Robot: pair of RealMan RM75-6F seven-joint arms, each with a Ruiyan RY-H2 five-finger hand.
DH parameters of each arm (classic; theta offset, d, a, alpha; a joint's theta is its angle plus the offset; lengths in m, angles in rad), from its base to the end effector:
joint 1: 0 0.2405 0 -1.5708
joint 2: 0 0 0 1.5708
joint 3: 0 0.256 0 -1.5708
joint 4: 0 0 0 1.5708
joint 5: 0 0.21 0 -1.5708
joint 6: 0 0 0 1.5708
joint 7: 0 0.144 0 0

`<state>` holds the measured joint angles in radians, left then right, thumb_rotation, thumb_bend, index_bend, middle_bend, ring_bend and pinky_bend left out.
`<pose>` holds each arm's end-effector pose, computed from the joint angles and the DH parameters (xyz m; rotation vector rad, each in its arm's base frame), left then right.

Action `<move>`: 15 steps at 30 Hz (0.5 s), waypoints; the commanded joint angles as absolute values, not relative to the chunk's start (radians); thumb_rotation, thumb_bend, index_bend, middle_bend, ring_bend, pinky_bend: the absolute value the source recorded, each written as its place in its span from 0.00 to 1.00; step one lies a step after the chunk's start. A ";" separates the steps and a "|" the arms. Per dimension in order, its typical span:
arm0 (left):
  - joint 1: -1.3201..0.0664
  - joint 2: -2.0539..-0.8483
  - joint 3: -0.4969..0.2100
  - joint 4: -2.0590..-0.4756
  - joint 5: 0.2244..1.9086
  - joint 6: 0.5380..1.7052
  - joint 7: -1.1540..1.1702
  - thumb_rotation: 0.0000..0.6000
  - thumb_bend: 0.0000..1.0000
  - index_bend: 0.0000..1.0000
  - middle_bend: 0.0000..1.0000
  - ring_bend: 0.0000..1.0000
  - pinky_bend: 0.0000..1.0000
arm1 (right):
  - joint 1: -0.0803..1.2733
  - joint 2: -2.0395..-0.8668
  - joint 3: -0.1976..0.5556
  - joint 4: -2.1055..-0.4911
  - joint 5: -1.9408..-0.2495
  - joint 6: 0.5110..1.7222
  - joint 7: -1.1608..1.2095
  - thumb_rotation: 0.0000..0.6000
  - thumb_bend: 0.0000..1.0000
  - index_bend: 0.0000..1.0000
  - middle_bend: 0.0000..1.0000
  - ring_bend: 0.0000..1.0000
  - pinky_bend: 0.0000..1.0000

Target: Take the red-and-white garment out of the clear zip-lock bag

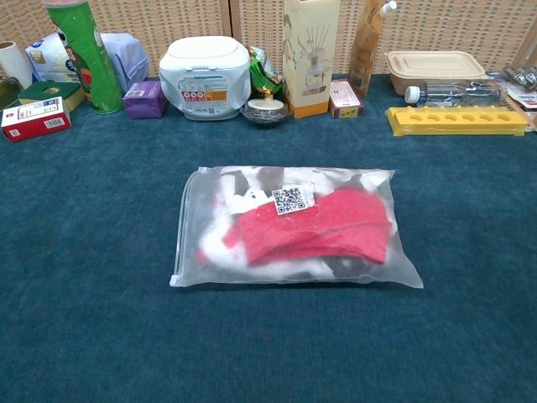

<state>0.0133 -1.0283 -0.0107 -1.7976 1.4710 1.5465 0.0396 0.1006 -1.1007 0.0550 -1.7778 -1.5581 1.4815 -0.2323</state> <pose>-0.3003 0.1415 0.1755 -1.2765 -0.9991 -0.8673 -0.2672 -0.1830 0.1491 1.4805 -0.7950 0.8941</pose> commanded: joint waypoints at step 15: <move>0.005 -1.024 -0.020 -1.801 1.474 1.540 0.042 1.00 0.18 0.27 0.32 0.24 0.26 | 0.101 -1.099 0.053 -1.785 -1.557 1.478 -0.236 1.00 0.23 0.20 0.29 0.33 0.28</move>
